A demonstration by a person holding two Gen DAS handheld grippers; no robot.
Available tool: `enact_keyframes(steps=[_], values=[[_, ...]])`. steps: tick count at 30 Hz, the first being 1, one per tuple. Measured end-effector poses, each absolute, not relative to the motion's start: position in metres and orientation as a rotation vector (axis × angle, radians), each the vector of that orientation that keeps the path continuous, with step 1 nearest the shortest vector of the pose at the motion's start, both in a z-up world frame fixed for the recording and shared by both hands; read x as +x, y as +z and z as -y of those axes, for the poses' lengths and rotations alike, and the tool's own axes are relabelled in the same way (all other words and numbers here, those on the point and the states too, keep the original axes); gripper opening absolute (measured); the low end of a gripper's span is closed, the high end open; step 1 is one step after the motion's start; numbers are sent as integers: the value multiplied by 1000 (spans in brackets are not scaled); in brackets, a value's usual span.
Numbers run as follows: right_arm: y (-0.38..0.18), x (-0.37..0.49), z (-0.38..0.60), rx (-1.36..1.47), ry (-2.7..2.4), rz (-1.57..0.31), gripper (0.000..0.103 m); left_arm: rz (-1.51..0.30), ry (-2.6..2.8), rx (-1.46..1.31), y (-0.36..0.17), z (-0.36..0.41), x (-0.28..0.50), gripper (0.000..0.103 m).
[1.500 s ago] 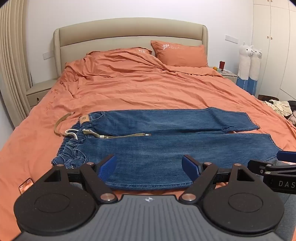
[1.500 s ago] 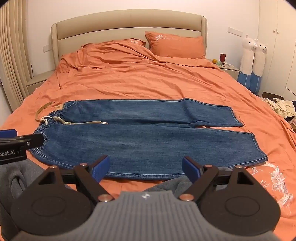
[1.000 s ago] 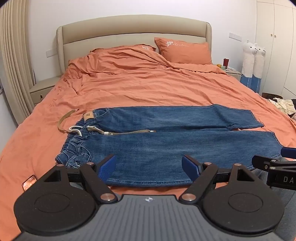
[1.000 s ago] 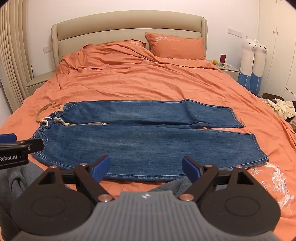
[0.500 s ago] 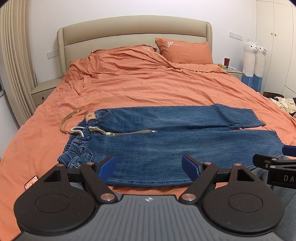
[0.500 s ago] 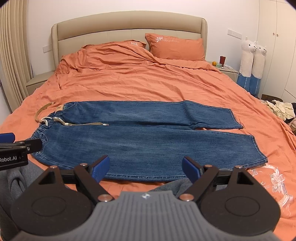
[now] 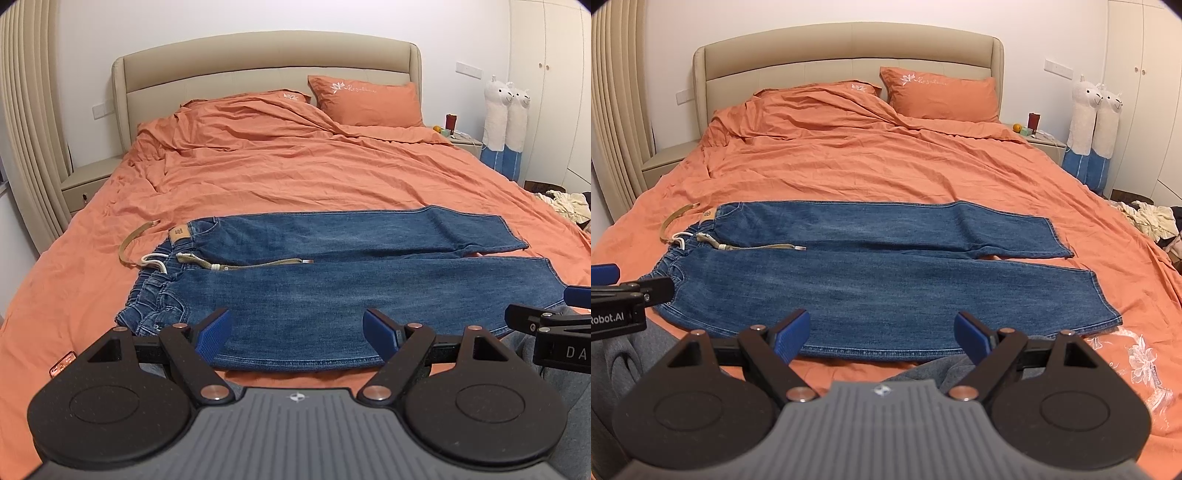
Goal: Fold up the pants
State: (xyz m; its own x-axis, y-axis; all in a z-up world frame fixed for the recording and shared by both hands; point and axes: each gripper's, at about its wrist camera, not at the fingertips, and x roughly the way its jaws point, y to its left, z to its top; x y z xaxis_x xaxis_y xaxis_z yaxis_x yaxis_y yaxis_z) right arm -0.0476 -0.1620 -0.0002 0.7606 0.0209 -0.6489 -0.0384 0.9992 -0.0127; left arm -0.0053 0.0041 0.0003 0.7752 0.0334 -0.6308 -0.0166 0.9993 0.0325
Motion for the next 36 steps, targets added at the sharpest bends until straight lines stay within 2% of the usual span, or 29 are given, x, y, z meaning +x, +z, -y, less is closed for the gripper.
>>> enact_keyframes(steps=[36], values=[[-3,-47,161,-25,40,-718,82,-687,18,35,1,-1,-7,95]])
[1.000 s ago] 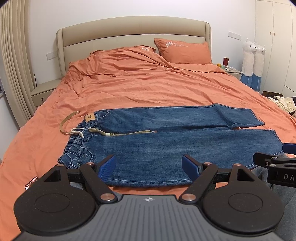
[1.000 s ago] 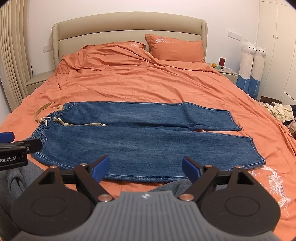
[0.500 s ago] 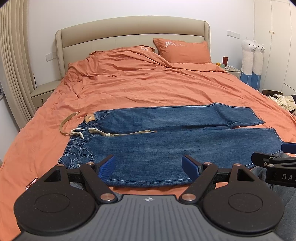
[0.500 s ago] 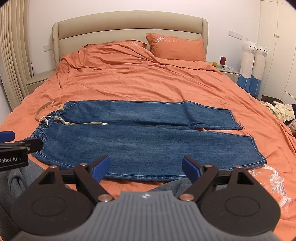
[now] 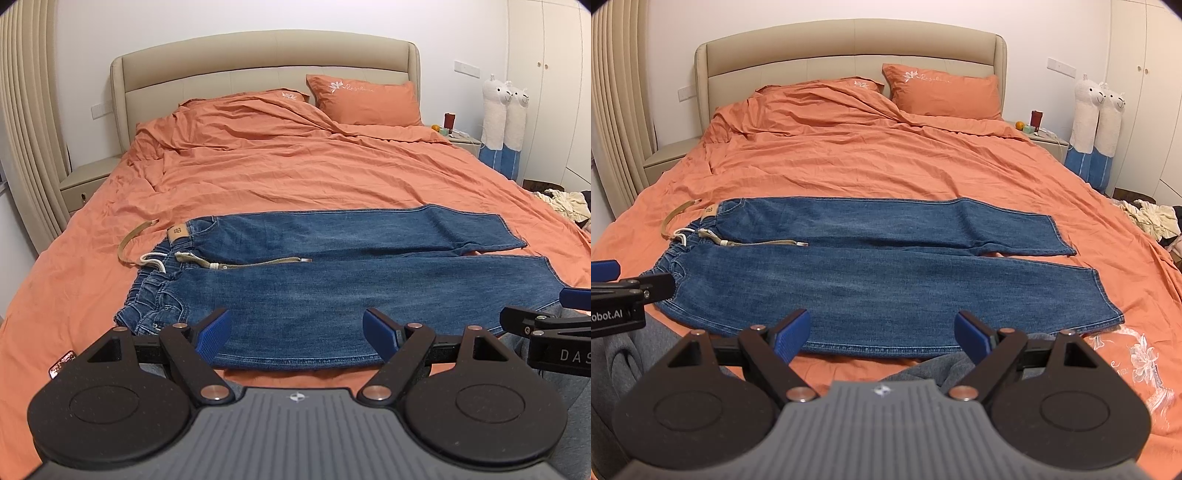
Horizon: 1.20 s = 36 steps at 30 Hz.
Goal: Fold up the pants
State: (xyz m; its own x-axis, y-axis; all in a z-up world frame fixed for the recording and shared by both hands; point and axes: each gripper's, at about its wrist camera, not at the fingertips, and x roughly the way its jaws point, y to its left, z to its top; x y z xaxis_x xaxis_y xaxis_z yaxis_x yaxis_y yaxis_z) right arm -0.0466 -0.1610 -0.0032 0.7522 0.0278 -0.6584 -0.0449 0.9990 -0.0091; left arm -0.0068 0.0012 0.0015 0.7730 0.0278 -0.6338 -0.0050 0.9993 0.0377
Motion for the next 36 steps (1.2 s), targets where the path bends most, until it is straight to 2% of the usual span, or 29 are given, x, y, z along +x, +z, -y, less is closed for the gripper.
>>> enact_keyframes(steps=[18,28,32,35,36], values=[[-7,-46,160,-30,36,-719,82,-696,23,35,-3,-4,-3,94],[-31,-6,198,-37,56,-649,82,-704,69,15,-16,-52,42,73],[-41,27,221,-32,39,-632,81,-736,46,-37,-23,-85,75,53],[-50,63,237,-41,16,-644,79,-720,25,-48,-27,-104,101,52],[-54,77,242,-39,6,-657,72,-717,35,-47,-28,-110,111,52]])
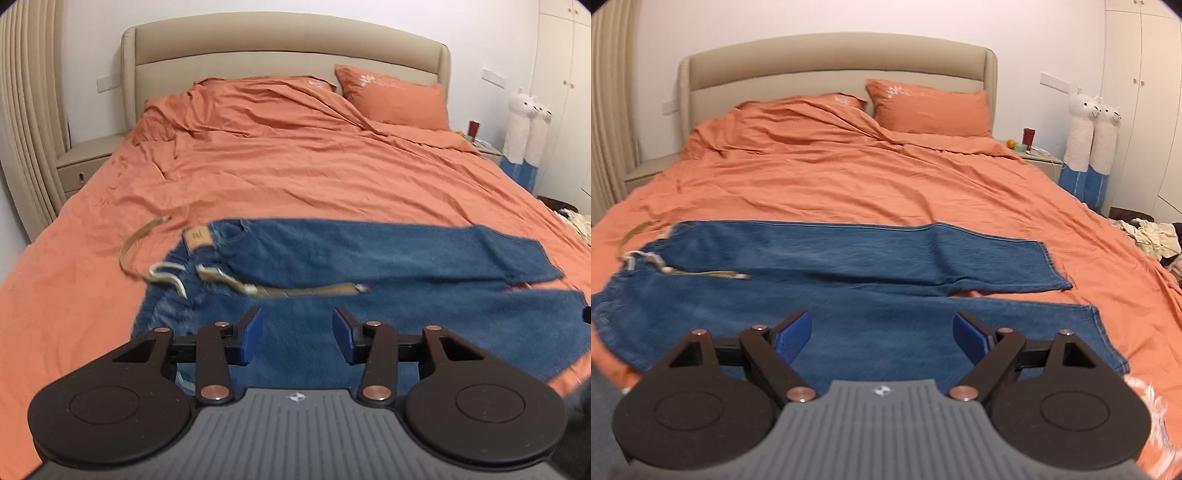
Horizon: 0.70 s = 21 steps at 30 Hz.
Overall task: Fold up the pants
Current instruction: 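Grasp the jeans waistband with the left tool while the right tool grasps the hem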
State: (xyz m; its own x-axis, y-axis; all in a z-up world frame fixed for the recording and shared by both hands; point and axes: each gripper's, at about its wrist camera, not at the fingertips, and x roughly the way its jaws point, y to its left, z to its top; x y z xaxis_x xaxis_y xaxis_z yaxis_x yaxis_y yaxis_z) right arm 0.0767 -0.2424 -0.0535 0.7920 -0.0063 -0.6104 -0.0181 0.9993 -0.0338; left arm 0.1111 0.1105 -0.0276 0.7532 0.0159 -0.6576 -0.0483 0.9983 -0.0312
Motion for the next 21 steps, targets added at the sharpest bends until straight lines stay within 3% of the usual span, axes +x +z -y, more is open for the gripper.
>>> enact_keyframes(steps=[1,4,8,17,21], values=[[-57,91,247,-31,1,-674,64,-711,45,-42,-29,-117,121,52],[-68,131,258,1,6,-683,56,-688,50,-49,-36,-137,148,52],[-87,181,265,21,-1,-679,54,-702,3,-94,-51,-174,188,53],[-136,255,272,87,-133,-710,54,-772,-58,-160,-104,-264,269,72],[-149,266,265,50,-146,-739,55,-864,-118,-243,-141,-293,307,73]])
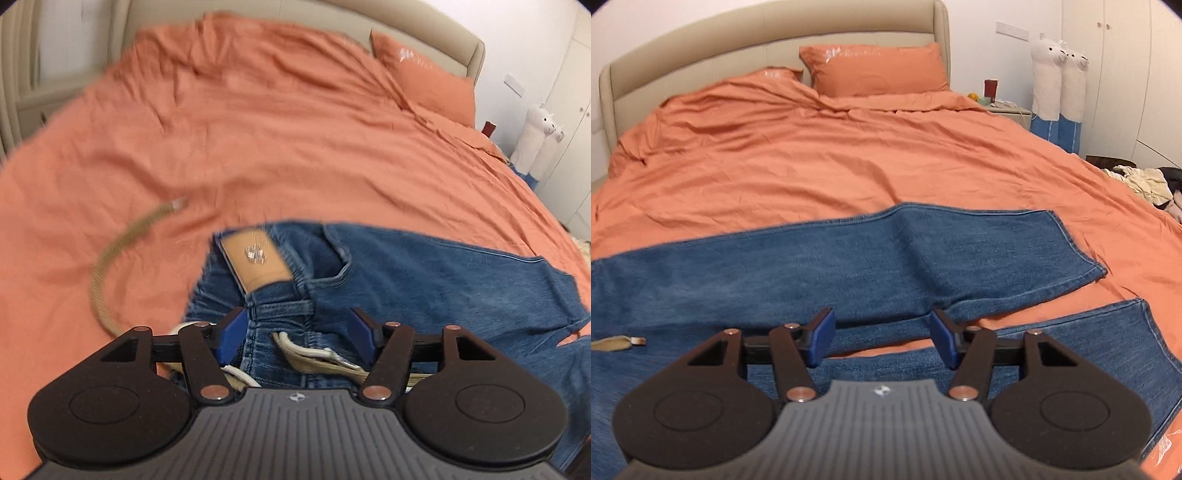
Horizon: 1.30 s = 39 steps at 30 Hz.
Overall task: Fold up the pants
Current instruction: 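Grasp the jeans waistband with the left tool while the right tool grasps the hem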
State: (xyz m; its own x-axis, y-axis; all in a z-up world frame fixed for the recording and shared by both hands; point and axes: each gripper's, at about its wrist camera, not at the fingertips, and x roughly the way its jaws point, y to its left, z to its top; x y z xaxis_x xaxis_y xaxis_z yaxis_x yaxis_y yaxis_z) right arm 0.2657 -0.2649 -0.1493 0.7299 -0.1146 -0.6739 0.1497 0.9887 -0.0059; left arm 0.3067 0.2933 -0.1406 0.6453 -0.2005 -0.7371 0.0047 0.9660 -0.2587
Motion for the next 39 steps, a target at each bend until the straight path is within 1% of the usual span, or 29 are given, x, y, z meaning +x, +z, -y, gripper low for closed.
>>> enact_keyframes(steps=[5,10,12,13,15,16,17,20,24,26,28,31,35,39], values=[[-155,273,254,-8,-150,-761,58,-887,-135,-326,-179,-315,337,73],[-158,281,249,-70,-172,-772,58,-919,-176,-396,-204,-328,363,74],[-161,285,250,-78,-185,-778,59,-918,-190,-402,-207,-327,367,60],[-161,285,252,-83,-195,-784,60,-913,-181,-390,-205,-324,367,57],[-164,287,256,-88,-220,-801,60,-895,-141,-353,-200,-320,365,28],[-165,288,259,-89,-238,-810,60,-889,-137,-349,-196,-318,363,28],[-166,289,262,-86,-253,-815,60,-880,-130,-340,-190,-316,361,22],[-166,289,270,-83,-283,-815,60,-818,-70,-196,-158,-293,351,15],[-159,286,276,-136,-293,-796,60,-783,21,-111,-111,-279,343,13],[-156,285,284,-146,-299,-797,60,-793,52,-58,-102,-279,347,13],[-153,287,295,-146,-311,-803,60,-833,80,-2,-111,-278,359,13],[-148,290,316,-133,-326,-815,60,-908,123,82,-145,-269,381,13],[-145,299,363,-36,-324,-869,60,-1000,170,90,-187,-265,398,14],[-142,313,431,105,-337,-880,60,-1030,195,136,-197,-256,402,16]])
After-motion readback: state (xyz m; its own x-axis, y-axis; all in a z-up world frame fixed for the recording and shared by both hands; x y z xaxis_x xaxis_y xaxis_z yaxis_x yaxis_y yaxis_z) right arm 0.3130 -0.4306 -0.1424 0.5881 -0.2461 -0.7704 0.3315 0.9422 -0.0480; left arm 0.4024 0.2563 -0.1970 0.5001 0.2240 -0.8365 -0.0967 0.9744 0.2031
